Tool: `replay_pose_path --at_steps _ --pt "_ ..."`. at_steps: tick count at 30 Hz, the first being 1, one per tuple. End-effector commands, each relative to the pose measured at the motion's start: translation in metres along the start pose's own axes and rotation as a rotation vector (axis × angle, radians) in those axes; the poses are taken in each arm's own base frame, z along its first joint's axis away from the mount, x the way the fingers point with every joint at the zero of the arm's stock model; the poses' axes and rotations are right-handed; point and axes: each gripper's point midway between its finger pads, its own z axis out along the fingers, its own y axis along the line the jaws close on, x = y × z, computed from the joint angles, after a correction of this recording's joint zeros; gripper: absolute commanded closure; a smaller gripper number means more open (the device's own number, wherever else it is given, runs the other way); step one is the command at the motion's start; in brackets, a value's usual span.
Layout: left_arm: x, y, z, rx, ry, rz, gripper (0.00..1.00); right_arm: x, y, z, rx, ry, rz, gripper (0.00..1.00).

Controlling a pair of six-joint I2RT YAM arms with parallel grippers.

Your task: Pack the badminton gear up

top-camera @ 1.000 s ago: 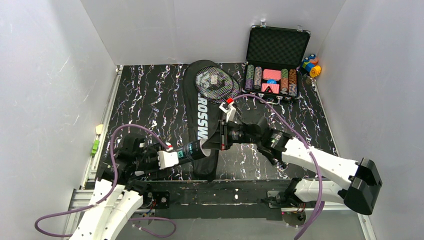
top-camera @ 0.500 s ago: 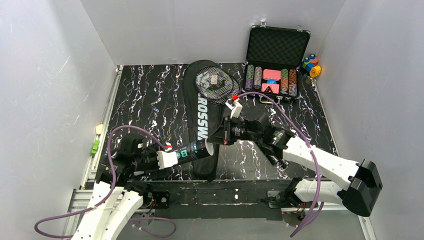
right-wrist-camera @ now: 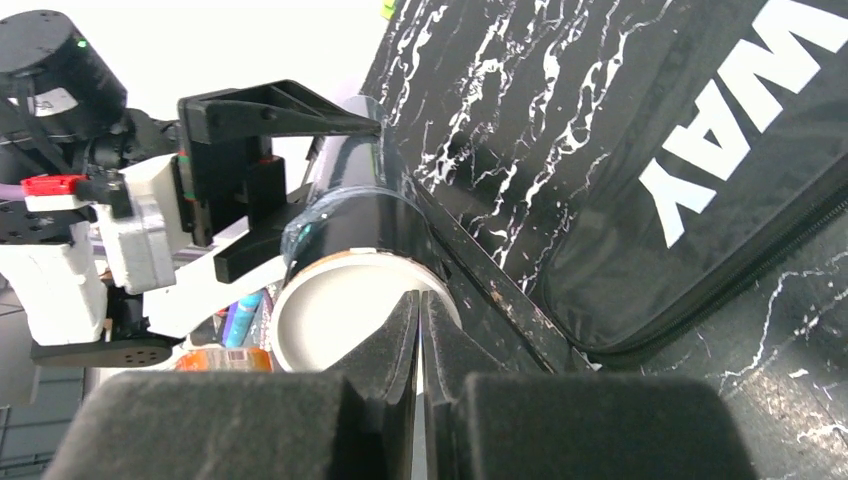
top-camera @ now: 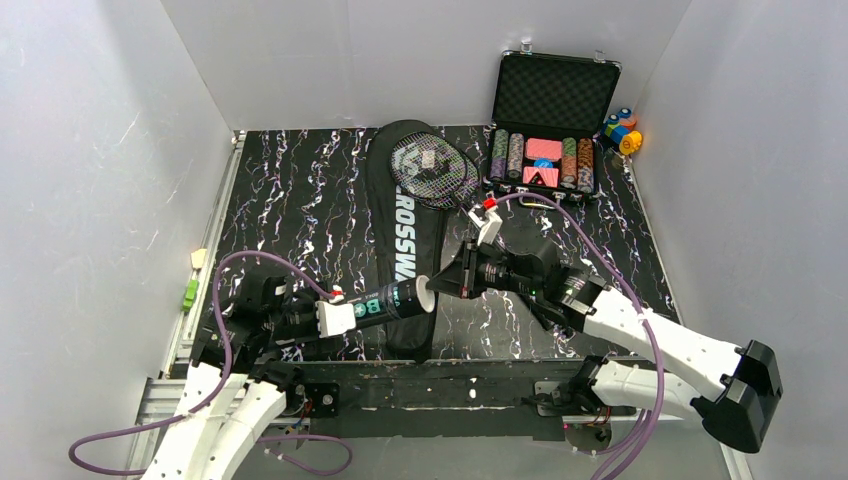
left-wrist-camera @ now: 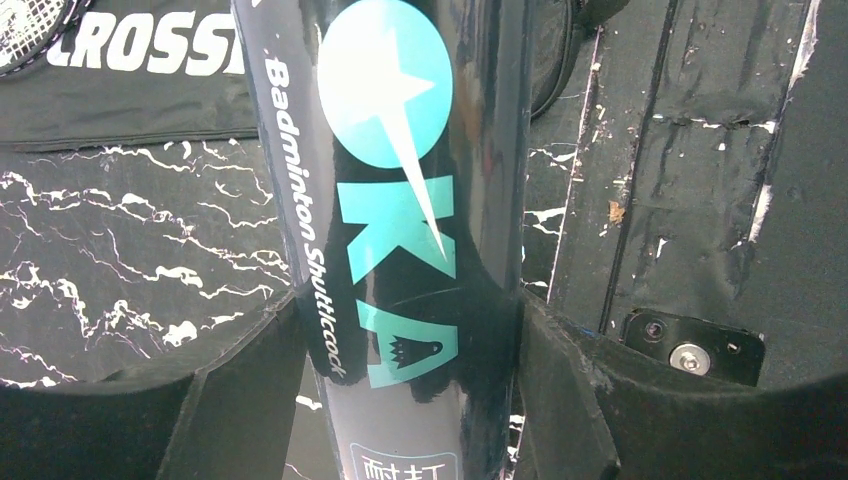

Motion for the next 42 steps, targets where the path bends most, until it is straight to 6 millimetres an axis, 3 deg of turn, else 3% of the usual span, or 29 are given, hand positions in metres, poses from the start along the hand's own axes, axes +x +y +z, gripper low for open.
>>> replay_pose_path --at_steps 1,7,14,26,34,42 --pt "-0.023 0.007 -0.005 -0.023 -0.087 0.062 1.00 -0.008 -0.001 -0.006 0.004 -0.063 0.000 0.90" --pt "-0.025 0.008 -0.005 -0.019 -0.090 0.061 1.00 -0.005 0.001 -0.006 0.001 -0.036 0.001 0.90" --pt "-0.026 0.009 -0.004 -0.017 -0.094 0.058 1.00 -0.003 0.020 0.005 -0.073 0.002 -0.004 0.91" --pt "-0.032 0.013 -0.004 -0.026 -0.120 0.057 1.00 0.022 0.044 0.029 -0.128 0.098 -0.026 0.94" --pt "-0.032 0.014 -0.004 -0.029 -0.120 0.059 1.00 0.015 0.049 0.024 -0.100 0.089 -0.063 0.91" --pt "-0.027 0.013 -0.001 -0.028 -0.111 0.052 1.00 0.037 0.066 0.006 -0.165 0.208 -0.118 0.85"
